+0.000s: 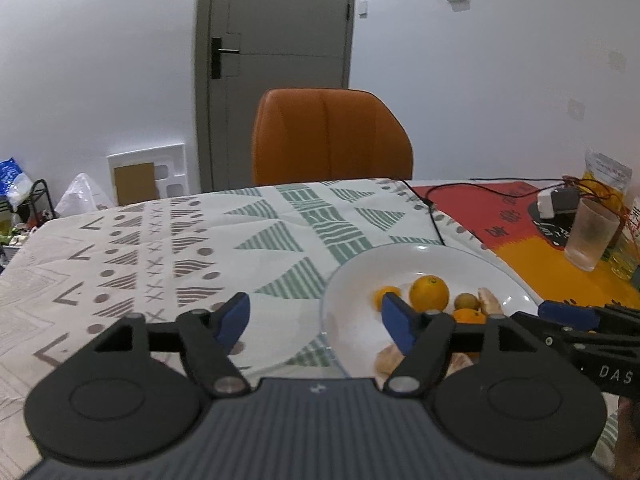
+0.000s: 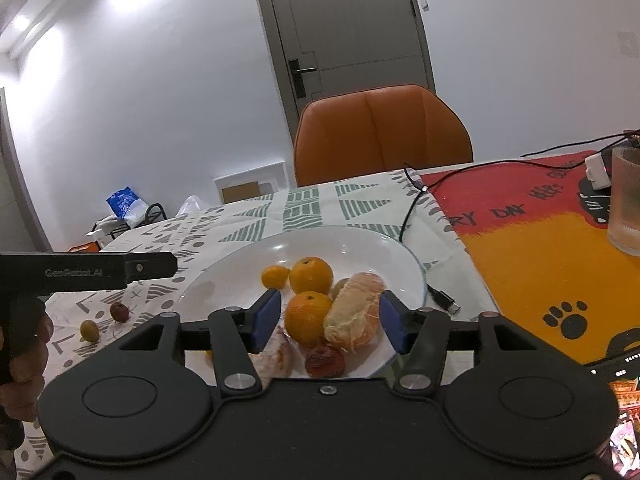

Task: Organize fruits
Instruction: 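Lower the pomelo segment into the bowl with the right tool while the left drops the mandarin, then withdraw both open tools from the bowl toward the last two plums, then grasp the yellow plum with the left tool while the right tool grasps the dark red plum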

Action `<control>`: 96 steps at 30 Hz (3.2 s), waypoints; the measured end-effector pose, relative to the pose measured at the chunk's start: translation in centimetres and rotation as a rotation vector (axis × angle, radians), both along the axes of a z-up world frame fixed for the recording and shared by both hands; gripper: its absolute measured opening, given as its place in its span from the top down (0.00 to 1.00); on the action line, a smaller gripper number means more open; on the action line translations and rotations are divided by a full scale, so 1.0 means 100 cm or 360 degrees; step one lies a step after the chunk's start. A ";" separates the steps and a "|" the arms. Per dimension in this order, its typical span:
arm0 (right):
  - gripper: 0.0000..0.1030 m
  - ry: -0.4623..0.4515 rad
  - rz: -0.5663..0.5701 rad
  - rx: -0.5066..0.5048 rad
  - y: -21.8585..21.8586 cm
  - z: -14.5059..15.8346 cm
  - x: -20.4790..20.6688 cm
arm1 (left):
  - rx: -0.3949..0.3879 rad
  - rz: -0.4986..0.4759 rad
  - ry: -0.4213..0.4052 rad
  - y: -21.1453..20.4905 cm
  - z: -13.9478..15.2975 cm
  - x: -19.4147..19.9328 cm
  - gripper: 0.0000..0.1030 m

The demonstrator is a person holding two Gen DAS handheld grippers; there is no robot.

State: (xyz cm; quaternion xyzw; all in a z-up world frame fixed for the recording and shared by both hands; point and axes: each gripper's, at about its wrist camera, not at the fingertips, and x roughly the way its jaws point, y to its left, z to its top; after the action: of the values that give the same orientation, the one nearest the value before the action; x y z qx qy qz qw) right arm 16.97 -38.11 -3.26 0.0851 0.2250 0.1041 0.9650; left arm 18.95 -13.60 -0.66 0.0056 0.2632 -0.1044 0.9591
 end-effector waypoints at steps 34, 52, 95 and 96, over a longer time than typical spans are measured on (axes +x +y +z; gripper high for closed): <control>0.00 -0.0025 0.0226 0.0033 0.069 0.016 -0.005 | -0.0063 0.0387 -0.0133 0.108 0.018 -0.040 0.07; 0.00 -0.0020 0.0345 -0.0012 0.107 0.015 -0.002 | -0.0121 0.0345 0.0017 0.131 -0.010 -0.039 0.19; 0.23 0.0102 0.0586 -0.0130 0.203 0.001 0.046 | -0.0261 0.0501 0.0111 0.210 -0.030 -0.043 0.76; 0.25 0.0108 0.0594 -0.0136 0.206 0.001 0.047 | -0.0266 0.0508 0.0109 0.212 -0.030 -0.044 0.76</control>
State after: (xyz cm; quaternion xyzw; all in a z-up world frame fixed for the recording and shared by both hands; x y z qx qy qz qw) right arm 21.71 -17.52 -3.19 0.0045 0.2736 0.2685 0.9236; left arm 14.56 7.62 -3.63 -0.1196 0.2837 0.0275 0.9510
